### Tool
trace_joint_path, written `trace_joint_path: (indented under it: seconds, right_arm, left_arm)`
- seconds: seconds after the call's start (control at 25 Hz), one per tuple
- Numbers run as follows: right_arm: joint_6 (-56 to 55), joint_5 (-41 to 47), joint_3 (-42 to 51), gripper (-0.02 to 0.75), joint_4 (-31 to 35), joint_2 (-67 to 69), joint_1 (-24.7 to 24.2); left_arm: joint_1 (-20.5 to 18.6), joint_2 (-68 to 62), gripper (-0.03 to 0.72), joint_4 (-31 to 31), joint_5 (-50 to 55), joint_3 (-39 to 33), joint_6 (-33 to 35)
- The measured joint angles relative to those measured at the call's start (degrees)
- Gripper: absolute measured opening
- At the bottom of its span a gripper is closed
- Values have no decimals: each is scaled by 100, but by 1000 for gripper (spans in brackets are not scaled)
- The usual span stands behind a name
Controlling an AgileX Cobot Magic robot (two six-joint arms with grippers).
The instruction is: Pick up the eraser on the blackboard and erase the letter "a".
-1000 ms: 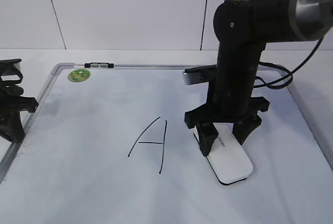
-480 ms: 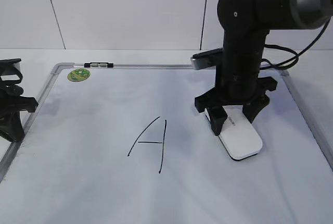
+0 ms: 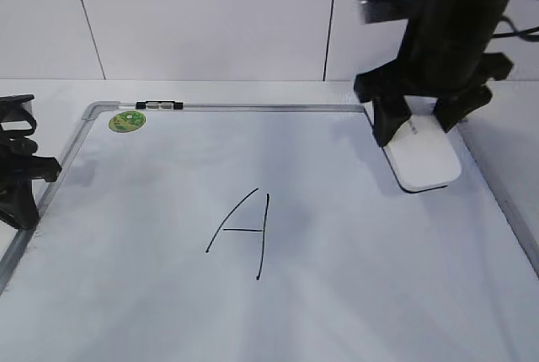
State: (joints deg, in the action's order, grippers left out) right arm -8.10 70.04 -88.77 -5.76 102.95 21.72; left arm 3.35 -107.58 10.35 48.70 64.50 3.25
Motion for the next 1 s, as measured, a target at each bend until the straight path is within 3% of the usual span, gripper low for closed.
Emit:
trace_joint_path:
  seconds: [0.72,1.0]
  right_arm:
    - [-34,39,1139,535,-25,-867,-1443]
    - [30,39,1174,535,24,-626,-1567]
  left_arm:
    - [0,-9,44,0,0,0,10]
    - [0,-9,44,13,0,0,10]
